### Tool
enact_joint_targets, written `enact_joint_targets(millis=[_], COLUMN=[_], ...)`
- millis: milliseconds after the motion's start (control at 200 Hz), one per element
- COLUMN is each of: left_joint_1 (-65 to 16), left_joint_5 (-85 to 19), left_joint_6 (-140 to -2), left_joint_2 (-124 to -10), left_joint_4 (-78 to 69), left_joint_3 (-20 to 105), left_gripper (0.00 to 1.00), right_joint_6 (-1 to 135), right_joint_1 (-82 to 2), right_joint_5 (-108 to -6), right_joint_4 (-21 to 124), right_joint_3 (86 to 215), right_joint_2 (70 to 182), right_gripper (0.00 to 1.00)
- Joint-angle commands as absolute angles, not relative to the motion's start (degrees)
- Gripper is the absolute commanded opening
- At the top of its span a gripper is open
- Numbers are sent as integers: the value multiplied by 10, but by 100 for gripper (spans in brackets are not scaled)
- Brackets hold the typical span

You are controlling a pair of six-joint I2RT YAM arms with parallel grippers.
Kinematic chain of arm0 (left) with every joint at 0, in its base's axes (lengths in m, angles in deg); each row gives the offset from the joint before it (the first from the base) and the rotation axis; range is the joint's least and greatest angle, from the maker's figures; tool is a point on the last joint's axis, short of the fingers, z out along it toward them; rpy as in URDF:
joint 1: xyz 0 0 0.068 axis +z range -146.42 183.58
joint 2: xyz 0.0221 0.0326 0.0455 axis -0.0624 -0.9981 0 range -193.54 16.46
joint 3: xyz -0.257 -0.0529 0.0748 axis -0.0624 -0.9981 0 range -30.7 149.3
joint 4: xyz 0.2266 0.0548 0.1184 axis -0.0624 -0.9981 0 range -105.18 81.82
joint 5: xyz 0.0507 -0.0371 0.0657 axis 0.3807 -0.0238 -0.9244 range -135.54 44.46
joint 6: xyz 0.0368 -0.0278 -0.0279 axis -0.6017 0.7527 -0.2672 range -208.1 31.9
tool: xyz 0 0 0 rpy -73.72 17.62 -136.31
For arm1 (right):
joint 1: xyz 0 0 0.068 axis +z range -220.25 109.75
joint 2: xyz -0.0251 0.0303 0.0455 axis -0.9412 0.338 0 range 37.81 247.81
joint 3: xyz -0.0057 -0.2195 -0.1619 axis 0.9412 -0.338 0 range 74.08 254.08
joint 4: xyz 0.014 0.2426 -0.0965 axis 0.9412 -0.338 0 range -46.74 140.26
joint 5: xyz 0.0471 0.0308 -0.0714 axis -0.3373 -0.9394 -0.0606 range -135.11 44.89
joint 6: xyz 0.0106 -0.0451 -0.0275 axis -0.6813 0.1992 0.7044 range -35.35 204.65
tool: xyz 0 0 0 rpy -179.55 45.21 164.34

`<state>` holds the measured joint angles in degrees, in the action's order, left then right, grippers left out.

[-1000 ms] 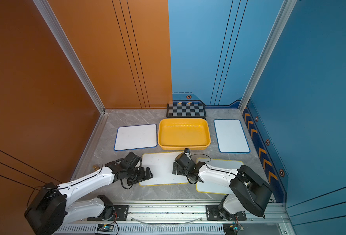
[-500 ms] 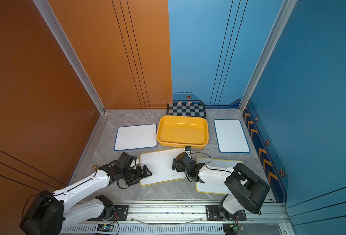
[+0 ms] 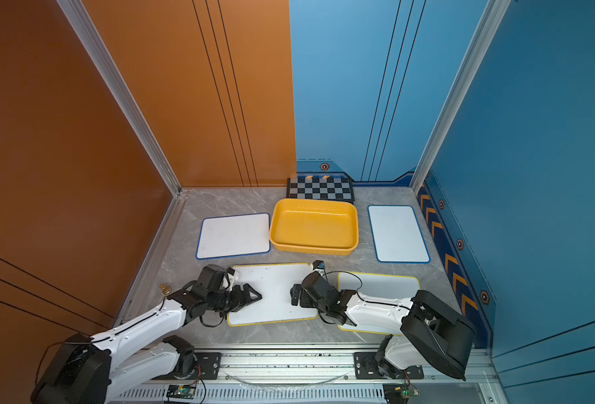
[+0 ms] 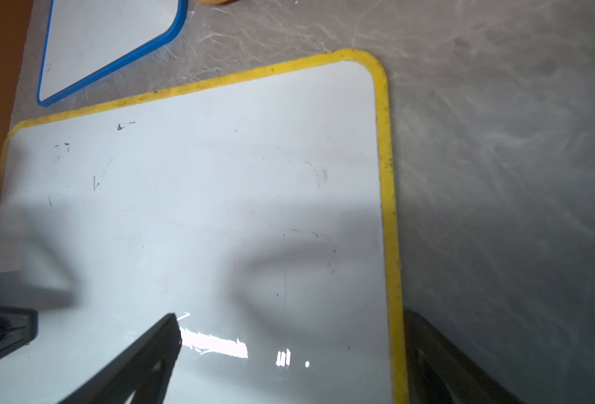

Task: Put the whiteboard into the storage box
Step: Pick up the whiteboard at the center of the board.

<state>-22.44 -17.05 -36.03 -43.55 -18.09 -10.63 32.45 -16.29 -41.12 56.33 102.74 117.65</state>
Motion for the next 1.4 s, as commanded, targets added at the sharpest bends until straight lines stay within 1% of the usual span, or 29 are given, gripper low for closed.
enact_joint_targets(millis=[0, 65, 145, 255, 405, 636, 841, 1026, 1186, 1231, 1241, 1251, 1392], left_joint_1=[-228, -226, -220, -212, -202, -185, -171, -164, -162, -162, -162, -162, -162], left_joint_5=[-142, -147, -152, -148, -150, -135, -122, -109, -97, -96, -96, -95, -93], left_joint_6=[-360, -360, -360, -363, -383, -400, -415, -409, -412, -412, -412, -413, -416], left_joint_2=[-415, -398, -378, -358, -342, -328, -314, -302, -297, -298, -298, -297, -300], left_joint_4=[-176, -185, -217, -242, -302, -350, -387, -387, -386, -387, -387, -387, -387], left_joint_3=[-109, -110, -107, -99, -71, -40, -22, -26, -19, -18, -17, -17, -13], left_gripper=[88, 88, 92, 92, 96, 98, 98, 94, 88, 88, 84, 83, 76], right_joint_6=[265, 266, 268, 279, 289, 300, 311, 316, 313, 311, 311, 311, 301], right_joint_1=[-138, -140, -145, -157, -184, -219, -229, -229, -229, -229, -229, -229, -226], right_joint_5=[-597, -591, -585, -575, -569, -565, -564, -567, -571, -574, -575, -575, -583], right_joint_4=[447, 438, 427, 403, 380, 366, 365, 376, 392, 399, 401, 403, 426], right_joint_3=[990, 989, 987, 986, 975, 955, 957, 955, 947, 943, 943, 942, 934], right_joint_2=[1216, 1211, 1203, 1190, 1167, 1140, 1153, 1171, 1185, 1189, 1190, 1191, 1202], right_gripper=[100, 100, 100, 100, 100, 100, 100, 100, 100, 100, 100, 100, 100])
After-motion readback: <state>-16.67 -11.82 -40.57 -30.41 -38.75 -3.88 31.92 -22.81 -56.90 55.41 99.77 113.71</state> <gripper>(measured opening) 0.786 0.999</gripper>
